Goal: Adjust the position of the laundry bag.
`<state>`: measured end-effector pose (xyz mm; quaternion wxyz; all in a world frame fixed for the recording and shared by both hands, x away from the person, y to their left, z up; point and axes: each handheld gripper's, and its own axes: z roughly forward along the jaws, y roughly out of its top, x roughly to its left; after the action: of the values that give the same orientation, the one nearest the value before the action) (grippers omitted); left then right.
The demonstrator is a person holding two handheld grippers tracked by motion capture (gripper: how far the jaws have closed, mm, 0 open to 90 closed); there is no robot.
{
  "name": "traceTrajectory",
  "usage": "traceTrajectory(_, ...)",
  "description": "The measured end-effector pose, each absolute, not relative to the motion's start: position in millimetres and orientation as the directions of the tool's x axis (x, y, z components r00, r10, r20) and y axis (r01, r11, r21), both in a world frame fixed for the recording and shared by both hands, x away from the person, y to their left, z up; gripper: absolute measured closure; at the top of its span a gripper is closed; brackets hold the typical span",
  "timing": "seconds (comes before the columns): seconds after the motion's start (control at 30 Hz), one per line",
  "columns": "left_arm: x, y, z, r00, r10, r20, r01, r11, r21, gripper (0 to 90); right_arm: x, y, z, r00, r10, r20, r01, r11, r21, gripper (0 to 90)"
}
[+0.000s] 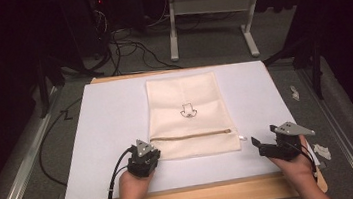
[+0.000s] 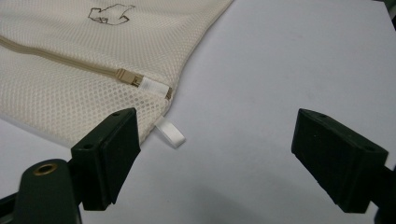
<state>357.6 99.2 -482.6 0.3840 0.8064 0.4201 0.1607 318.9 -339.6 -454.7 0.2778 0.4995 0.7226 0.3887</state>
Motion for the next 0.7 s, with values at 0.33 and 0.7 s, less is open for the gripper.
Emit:
traceTrajectory(0.33,320.4,105.7,-473.8,0.688,0.724,-0.045,0.533,-0.463,0.708,86.1,313.3,-340.0,-451.4,-0.359,0.933,-0.001,0.495,0.192,0.848,23.2)
traceTrajectory(0.7,302.9,110.7,-463.0,0.661,0.750,-0.015,0.483,-0.410,0.773,55.6,318.2,-305.5,-463.8,-0.484,0.874,0.045,0.549,0.263,0.794,44.5)
